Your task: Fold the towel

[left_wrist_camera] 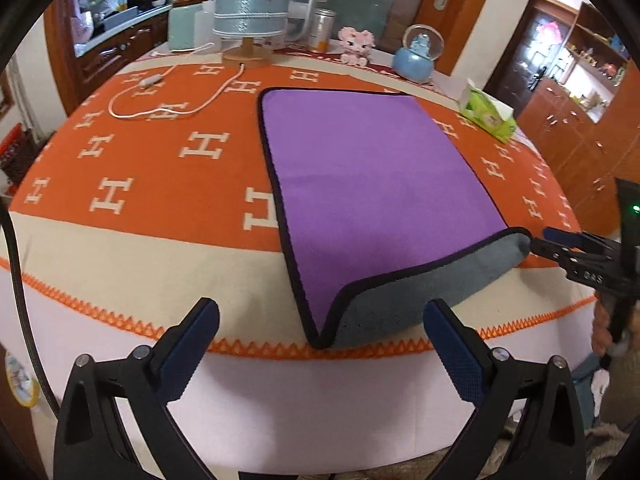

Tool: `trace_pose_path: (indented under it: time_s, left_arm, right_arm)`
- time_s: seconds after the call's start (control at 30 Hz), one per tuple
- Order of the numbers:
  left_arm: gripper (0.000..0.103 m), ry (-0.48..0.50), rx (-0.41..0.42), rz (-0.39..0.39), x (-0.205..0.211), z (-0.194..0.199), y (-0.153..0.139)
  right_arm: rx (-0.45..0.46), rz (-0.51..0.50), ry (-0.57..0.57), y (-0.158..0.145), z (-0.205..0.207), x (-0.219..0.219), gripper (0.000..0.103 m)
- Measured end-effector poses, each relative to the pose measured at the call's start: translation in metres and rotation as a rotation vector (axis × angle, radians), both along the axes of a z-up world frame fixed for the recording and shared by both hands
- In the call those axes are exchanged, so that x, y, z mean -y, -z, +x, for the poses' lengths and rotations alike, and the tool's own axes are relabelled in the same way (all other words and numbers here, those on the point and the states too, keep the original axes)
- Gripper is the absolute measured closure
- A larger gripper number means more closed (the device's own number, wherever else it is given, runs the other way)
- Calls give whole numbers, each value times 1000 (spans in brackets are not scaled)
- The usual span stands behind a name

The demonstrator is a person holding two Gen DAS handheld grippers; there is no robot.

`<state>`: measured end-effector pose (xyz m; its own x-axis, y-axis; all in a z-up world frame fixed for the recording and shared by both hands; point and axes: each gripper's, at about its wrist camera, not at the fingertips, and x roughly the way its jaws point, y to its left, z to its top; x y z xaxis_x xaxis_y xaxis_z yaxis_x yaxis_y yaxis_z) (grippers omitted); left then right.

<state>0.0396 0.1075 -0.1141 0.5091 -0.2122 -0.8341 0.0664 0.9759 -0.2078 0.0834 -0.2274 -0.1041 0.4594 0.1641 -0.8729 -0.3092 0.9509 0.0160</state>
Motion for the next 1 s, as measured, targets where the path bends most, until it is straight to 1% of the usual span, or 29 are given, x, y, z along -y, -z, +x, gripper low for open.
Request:
trace_pose_path:
  time_s: [0.1,0.13,0.3,0.37,0.43,0.6,0.73,0.77,0.8,0.93,1.0]
  left_arm:
    - [9,29,4,-7,1,2,5]
    - [11,41,7,-3,2,3,7]
    - [25,103,-5,17,12,6,15]
    - [33,121,-20,3,14,8,18]
    - [36,139,-31,-15,16,8,20]
    - [37,155,-25,-11,18,8,20]
    - [44,168,-38,-24,19,9,20]
    - [46,170,-41,-23,19,9,21]
    - [46,171,-45,-20,21,9,22]
    - [61,178,-71,-36,22,10,25]
    - [64,181,-83,-47,22,12,27]
  right_arm:
    - [-21,18,-53,5,5,2,54]
    - [-27,21,-67,6,7,2,57]
    - [-69,33,-115,14,13,5,64]
    - [-76,28,-120,15,15,5,67]
    - [-84,38,-128,16,16,6,69]
    - [-86,47,-150,15,20,3,69]
    - [-95,56,-173,15,23,-2,70]
    - [-97,57,-177,16,24,-2,72]
    - [-101,56,-182,17,24,-3,76]
    - [-114,57,-192,18,25,-5,86]
    - [-118,60,-195,18,25,-5,89]
